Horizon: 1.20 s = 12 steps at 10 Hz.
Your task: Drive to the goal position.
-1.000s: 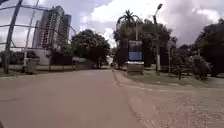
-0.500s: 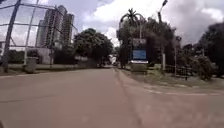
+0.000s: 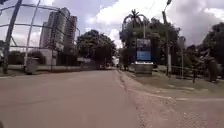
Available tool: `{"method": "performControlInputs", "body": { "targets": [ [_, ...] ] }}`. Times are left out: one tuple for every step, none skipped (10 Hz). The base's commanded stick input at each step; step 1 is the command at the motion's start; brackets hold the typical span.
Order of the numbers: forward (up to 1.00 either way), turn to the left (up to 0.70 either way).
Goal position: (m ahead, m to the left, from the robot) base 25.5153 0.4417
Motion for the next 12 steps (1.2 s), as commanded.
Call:
{"method": "performControlInputs", "body": {
  "targets": [
    [0.70, 0.00],
    [0.70, 0.00],
    [0.70, 0.00],
    [0.70, 0.00],
    [0.70, 0.00],
    [0.70, 0.00],
    [0.70, 0.00],
    [0.70, 0.00],
    [0.70, 0.00],
    [0.70, 0.00],
    [0.70, 0.00],
    [0.70, 0.07]
  ]
}}
